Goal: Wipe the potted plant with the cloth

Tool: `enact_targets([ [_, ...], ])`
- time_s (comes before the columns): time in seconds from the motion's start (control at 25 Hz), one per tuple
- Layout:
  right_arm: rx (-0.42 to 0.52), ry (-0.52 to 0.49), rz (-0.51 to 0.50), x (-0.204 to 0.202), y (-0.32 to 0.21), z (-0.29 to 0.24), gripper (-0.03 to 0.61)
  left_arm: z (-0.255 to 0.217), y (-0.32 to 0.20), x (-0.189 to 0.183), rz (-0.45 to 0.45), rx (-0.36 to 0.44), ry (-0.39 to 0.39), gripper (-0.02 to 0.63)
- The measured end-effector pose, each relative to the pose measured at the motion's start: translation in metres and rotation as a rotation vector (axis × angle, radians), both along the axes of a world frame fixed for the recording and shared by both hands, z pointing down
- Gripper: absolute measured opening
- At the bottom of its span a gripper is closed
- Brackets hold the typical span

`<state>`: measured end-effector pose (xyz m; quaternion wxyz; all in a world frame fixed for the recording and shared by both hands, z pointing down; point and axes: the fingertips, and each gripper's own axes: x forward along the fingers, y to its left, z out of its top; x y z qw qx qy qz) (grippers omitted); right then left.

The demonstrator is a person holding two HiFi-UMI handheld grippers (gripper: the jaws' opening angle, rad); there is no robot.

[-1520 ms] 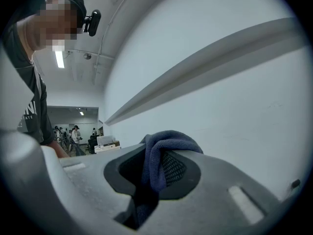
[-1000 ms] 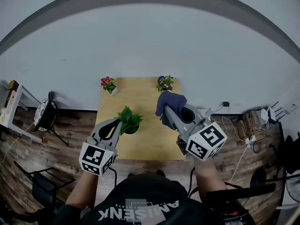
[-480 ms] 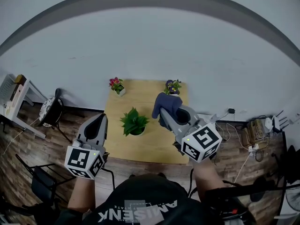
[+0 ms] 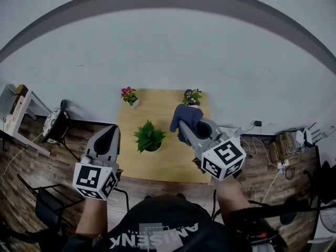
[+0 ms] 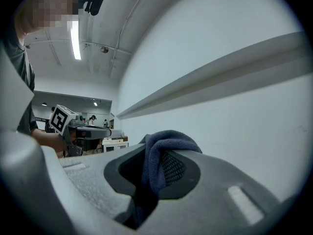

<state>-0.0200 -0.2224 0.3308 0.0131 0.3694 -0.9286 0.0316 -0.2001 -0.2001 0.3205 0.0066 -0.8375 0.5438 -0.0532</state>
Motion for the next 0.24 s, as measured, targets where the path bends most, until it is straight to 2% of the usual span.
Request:
enact_targets([
  [0.24, -0.004, 0.013, 0.005, 0.001, 0.002, 0.003, 0.051, -0.012, -0.002, -0.001, -0.019, 0.036, 0.036, 0.002],
])
